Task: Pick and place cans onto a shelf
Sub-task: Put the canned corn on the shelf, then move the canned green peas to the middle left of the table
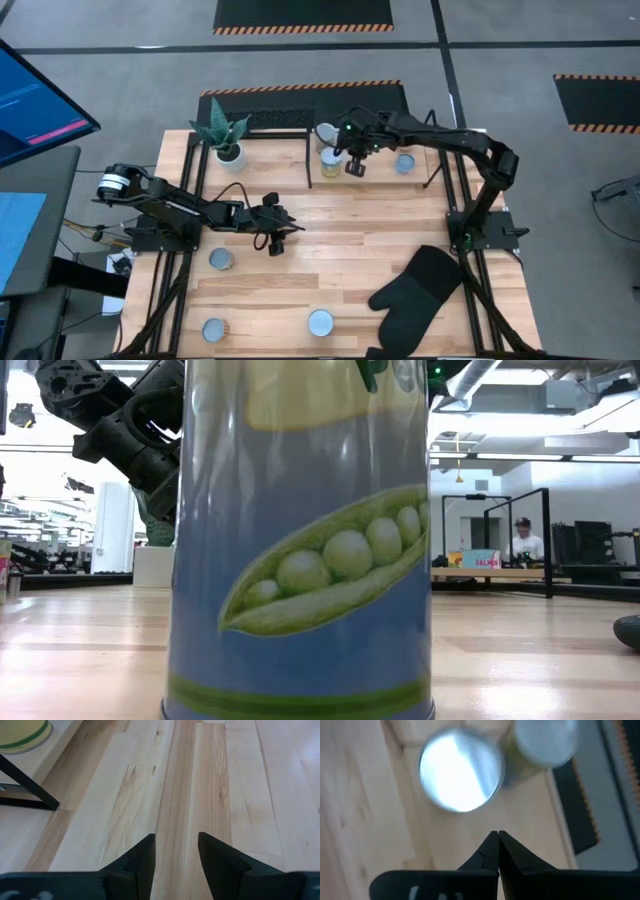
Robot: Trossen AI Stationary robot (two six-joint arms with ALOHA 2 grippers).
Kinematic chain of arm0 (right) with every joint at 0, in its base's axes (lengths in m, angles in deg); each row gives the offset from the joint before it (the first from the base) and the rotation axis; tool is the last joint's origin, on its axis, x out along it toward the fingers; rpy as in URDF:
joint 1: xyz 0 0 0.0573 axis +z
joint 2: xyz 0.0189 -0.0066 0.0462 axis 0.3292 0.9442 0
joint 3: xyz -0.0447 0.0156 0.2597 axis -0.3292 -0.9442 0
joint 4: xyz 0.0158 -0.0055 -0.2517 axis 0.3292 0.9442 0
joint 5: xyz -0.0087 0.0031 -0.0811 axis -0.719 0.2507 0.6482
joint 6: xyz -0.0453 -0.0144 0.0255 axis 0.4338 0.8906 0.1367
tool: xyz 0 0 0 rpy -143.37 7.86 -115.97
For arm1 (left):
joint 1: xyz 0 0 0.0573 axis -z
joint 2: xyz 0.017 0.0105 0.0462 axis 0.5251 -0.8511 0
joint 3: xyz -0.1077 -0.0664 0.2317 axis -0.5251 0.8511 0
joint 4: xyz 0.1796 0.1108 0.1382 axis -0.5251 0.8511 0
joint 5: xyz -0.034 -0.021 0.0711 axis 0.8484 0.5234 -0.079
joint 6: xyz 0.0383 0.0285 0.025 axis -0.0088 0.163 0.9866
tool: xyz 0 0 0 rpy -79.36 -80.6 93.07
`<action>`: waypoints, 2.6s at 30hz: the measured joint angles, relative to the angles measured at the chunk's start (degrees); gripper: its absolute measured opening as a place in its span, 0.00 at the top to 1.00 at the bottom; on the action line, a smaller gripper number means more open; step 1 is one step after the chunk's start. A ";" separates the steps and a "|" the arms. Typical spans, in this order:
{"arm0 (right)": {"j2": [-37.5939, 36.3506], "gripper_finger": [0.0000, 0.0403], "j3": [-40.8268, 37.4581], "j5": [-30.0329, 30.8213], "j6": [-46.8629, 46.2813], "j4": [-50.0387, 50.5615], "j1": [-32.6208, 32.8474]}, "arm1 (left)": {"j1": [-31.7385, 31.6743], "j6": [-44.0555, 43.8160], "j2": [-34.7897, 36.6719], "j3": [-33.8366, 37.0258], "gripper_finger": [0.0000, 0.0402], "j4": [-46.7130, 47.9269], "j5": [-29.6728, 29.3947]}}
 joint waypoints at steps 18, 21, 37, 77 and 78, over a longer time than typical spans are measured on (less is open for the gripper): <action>0.05 0.94 -6.57 -1.85 -0.31 -8.20 0.97 | 0.00 0.00 0.00 0.00 0.65 0.00 0.00; 0.88 0.93 -6.48 -2.40 -0.31 -8.99 1.49 | 0.00 0.00 0.00 0.00 0.65 0.00 0.00; 1.98 0.93 -6.54 -2.93 -0.16 -10.84 1.76 | 0.00 0.00 0.00 0.00 0.65 0.07 0.02; 1.98 0.92 -6.54 -4.61 -6.67 1.18 4.66 | 0.02 0.00 0.00 0.00 0.65 0.02 0.02; 1.98 0.92 -6.54 -4.63 -7.58 2.72 5.46 | 0.00 0.00 0.00 0.00 0.65 0.02 -0.06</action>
